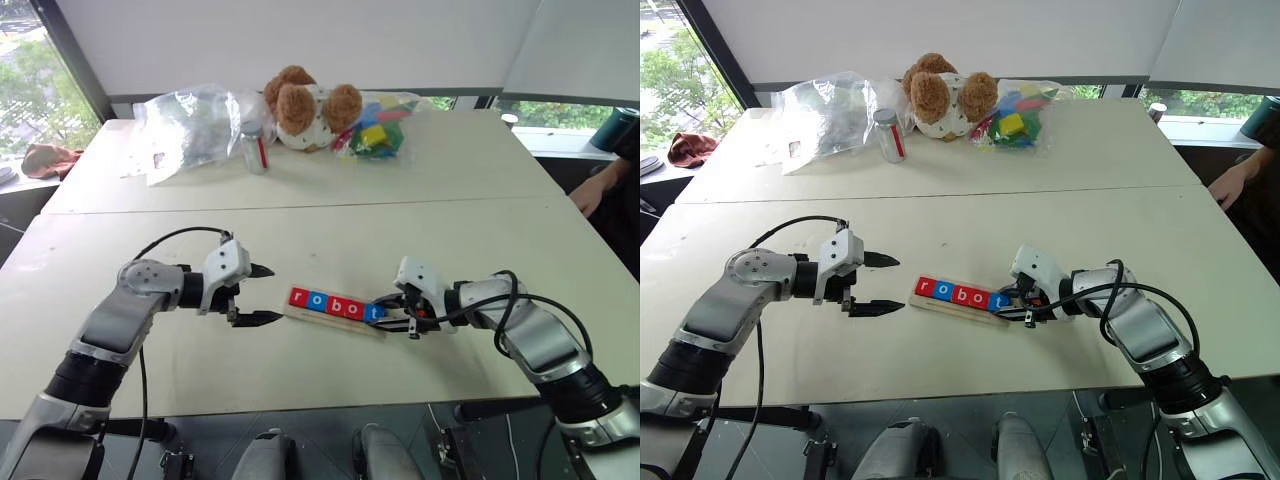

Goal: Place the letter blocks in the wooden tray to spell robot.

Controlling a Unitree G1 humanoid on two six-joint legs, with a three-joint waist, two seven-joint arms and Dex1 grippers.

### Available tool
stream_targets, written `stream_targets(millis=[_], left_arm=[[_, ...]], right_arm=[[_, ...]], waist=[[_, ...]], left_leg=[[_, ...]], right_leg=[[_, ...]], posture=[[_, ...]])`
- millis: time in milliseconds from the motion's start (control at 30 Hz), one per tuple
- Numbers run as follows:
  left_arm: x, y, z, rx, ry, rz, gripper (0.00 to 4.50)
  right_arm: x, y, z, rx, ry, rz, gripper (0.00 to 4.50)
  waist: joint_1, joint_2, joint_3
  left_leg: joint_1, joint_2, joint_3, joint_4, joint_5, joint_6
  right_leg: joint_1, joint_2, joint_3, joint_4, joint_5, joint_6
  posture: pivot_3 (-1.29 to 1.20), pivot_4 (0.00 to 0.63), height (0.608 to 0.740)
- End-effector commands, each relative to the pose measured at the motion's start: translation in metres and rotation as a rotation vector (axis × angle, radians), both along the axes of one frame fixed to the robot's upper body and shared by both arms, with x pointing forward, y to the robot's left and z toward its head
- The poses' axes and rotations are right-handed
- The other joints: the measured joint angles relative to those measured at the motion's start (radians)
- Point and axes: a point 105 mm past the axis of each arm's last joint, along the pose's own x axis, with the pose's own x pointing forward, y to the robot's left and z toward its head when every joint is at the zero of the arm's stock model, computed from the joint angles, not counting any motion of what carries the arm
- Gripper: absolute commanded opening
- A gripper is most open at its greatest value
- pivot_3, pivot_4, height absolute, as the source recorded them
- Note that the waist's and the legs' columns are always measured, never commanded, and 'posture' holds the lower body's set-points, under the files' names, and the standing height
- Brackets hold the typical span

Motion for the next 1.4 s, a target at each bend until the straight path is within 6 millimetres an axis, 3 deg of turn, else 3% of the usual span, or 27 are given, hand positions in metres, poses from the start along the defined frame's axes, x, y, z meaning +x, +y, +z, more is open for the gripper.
stream_targets(millis=[33,200,400,900,1167,1333,1400], left_arm=[[0.0,-0.003,0.009,-0.003,-0.045,-0.02,4.5],[-0.001,-0.004,0.008,-0.007,-0.042,-0.021,4.5],[-0.002,-0.005,0.008,-0.012,-0.038,-0.022,4.5],[-0.003,-0.006,0.007,-0.016,-0.031,-0.024,4.5],[-0.004,-0.011,0.007,-0.026,-0.029,-0.032,4.5],[-0.004,-0.008,0.007,-0.022,-0.028,-0.025,4.5],[-0.003,-0.006,0.01,-0.039,-0.033,-0.012,4.5]], right_arm=[[0.003,0.005,0.006,0.008,-0.041,0.011,2.14],[0.005,0.002,0.011,0.002,-0.075,0.004,4.48],[0.005,-0.003,0.03,-0.039,-0.189,0.039,4.48],[0.01,-0.013,0.022,-0.127,-0.247,0.066,4.48],[0.014,-0.005,0.021,-0.116,-0.267,0.074,4.48],[0.008,-0.008,0.027,-0.107,-0.26,0.083,4.48],[0.006,-0.01,0.039,-0.056,-0.246,0.063,4.48]], waist=[[0.0,0.0,0.0],[0.001,0.0,0.0],[0.001,0.0,0.0],[0.001,0.0,0.0],[0.001,0.0,0.0],[0.001,0.0,0.0],[0.001,0.0,0.0]], left_leg=[[0.0,0.0,0.0,0.0,0.0,0.0],[0.0,0.0,0.0,0.0,0.0,0.0],[0.0,0.0,0.0,0.0,0.0,0.0],[0.0,0.0,0.0,0.0,0.0,0.0],[0.0,0.0,0.0,0.0,0.0,0.0],[0.0,0.0,0.0,0.0,0.0,0.0],[0.0,0.0,0.0,0.0,0.0,0.0]], right_leg=[[0.0,0.0,0.0,0.0,0.0,0.0],[0.0,0.0,0.0,0.0,0.0,0.0],[0.0,0.0,0.0,0.0,0.0,0.0],[0.0,0.0,0.0,0.0,0.0,0.0],[0.0,0.0,0.0,0.0,0.0,0.0],[0.0,0.0,0.0,0.0,0.0,0.0],[0.0,0.0,0.0,0.0,0.0,0.0]], posture=[[0.0,0.15,0.74],[0.0,0.15,0.74],[0.0,0.15,0.74],[0.0,0.15,0.74],[0.0,0.15,0.74],[0.0,0.15,0.74],[0.0,0.15,0.74]])
